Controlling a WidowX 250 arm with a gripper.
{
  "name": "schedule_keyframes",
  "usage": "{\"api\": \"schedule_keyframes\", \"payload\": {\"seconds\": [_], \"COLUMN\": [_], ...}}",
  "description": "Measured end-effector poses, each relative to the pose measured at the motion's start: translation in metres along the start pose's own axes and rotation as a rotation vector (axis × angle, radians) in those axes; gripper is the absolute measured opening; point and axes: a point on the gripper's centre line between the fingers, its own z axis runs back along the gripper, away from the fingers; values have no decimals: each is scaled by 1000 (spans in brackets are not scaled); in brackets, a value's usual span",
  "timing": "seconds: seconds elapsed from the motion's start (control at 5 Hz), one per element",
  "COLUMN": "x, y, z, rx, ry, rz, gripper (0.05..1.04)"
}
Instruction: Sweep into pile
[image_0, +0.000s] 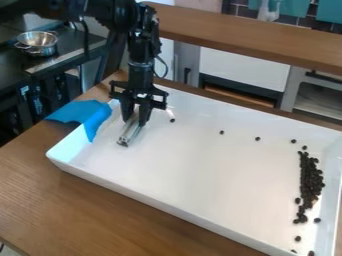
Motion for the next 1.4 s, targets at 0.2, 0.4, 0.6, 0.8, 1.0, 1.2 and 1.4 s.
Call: {"api": "schedule_keyframes", "payload": {"seconds": [0.2,0.4,0.6,0.8,1.0,1.2,1.4], "x": [5,5,0,-7,-16,-19,-23], "y": [-6,-12,-23,-53,-76,-94,-121], "z": [-1,-1,0,1,2,3,5], "rx": [22,15,-5,-33,-54,-58,-66], "ry": [-11,-5,21,50,66,60,37], "rz": [5,-3,-10,-41,-54,-61,-81], "gripper": [362,362,362,363,362,363,362]}}
